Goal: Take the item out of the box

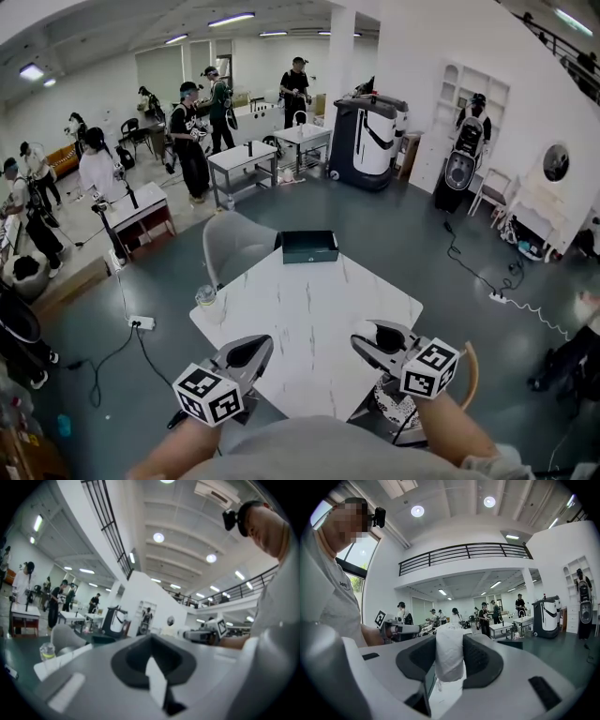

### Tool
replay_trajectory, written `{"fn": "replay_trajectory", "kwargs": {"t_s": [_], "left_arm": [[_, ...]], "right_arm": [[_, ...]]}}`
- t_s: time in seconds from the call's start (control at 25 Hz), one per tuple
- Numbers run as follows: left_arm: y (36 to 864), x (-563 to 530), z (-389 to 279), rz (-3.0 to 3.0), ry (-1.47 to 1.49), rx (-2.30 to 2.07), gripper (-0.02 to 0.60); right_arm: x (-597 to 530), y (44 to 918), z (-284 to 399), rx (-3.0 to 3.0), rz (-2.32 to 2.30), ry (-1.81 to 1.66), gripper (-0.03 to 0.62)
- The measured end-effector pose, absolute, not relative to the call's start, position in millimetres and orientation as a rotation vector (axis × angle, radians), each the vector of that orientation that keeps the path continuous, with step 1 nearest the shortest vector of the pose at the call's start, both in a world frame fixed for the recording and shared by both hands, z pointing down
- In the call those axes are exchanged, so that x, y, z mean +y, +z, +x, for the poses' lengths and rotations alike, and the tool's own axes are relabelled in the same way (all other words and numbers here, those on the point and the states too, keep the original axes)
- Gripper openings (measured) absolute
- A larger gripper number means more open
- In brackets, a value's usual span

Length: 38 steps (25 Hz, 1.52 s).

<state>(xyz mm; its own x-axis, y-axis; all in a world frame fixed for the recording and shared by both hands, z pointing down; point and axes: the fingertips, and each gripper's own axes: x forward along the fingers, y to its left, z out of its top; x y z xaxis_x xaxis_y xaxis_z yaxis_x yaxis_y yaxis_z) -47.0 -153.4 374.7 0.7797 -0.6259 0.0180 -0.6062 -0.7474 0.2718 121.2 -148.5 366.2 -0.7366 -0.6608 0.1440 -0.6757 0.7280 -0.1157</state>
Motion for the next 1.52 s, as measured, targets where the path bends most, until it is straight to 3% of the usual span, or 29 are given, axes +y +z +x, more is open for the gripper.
{"fn": "replay_trajectory", "kwargs": {"t_s": [1.52], "left_arm": [[375.7, -154.3, -52.1, 2.696, -0.118, -0.986, 0.0]], "right_arm": [[-155.3, 369.3, 126.0, -2.828, 1.091, 0.224, 0.156]]}}
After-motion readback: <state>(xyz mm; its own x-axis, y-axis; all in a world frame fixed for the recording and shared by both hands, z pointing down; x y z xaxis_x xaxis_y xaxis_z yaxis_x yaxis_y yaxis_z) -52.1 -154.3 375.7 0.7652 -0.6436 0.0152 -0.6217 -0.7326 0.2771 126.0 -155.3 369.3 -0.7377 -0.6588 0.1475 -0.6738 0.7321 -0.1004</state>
